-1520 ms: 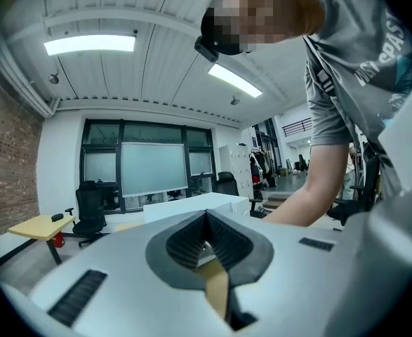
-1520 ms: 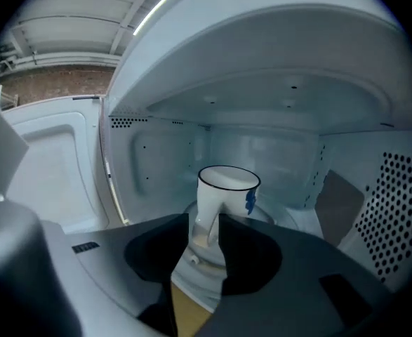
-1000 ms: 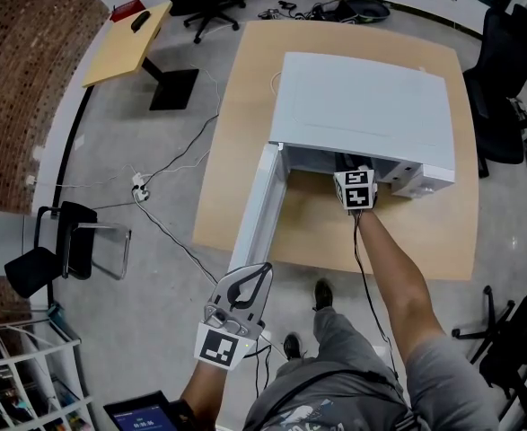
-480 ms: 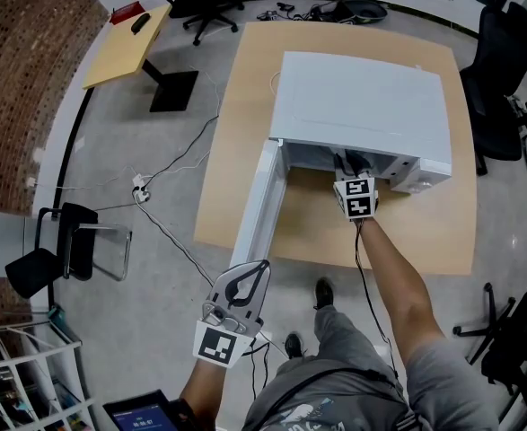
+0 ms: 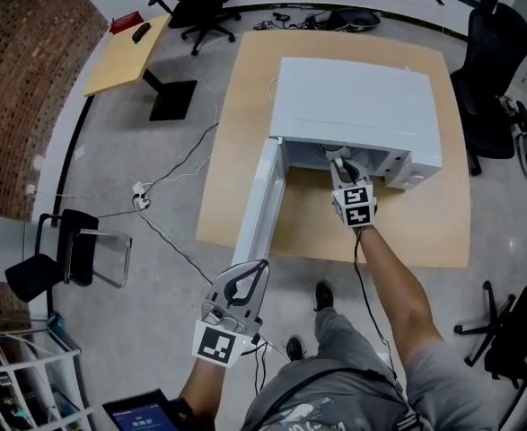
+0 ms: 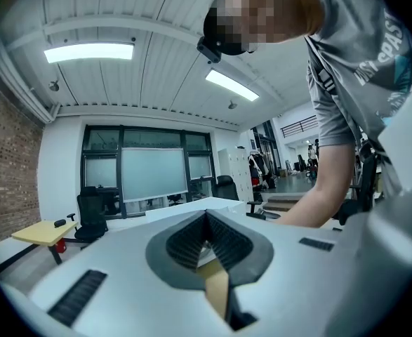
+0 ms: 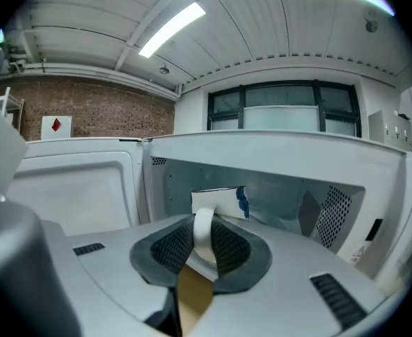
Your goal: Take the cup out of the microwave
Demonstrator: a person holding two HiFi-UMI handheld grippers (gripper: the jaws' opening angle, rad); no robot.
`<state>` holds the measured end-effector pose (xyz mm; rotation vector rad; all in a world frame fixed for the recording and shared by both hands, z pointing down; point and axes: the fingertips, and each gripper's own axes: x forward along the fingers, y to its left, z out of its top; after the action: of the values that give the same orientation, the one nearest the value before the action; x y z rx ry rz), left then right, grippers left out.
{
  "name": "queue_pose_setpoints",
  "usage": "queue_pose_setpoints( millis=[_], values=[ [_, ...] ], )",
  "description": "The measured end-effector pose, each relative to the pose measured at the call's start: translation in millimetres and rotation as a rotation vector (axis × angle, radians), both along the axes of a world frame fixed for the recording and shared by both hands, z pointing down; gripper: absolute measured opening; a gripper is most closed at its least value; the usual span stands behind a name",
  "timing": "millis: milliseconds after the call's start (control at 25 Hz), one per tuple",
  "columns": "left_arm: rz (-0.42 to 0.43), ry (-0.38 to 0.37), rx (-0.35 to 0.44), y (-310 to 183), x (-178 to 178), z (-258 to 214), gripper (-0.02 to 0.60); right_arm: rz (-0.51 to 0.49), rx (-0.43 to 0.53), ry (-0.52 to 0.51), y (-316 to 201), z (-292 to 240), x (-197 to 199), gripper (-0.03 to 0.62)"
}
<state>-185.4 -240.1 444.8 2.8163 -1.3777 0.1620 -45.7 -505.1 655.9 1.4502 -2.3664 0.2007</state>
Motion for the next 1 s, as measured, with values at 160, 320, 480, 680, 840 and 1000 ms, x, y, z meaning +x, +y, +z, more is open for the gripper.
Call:
queue_pose_setpoints(
  millis=[160,320,480,680,840,1000],
  values=[
    [0.01,0.0,0.017,16,0,-9,0.026,-0.005,0.01,-0.007,19,-16,-2,0.074],
    [0.017,0.003,0.039,33,0,-22,0.026,-0.011,0.008,-0.009,37,-28,-1,0.074],
    [0.026,0.004,0.061,51,2,-32,0.026,-0.014,0.002,-0.013,59,-36,2,0.074],
    [0.032,0.01,0.081,71,2,-44,0.026,-0.012,0.008,-0.024,84,-49,2,0.074],
    [0.043,0.006,0.097,90,2,-51,0.026,-0.009,0.026,-0.027,105,-63,4,0.074],
    [0.046,0.011,0.118,108,-1,-61,0.026,-0.006,0.053,-0.029,127,-80,5,0.074]
  ],
)
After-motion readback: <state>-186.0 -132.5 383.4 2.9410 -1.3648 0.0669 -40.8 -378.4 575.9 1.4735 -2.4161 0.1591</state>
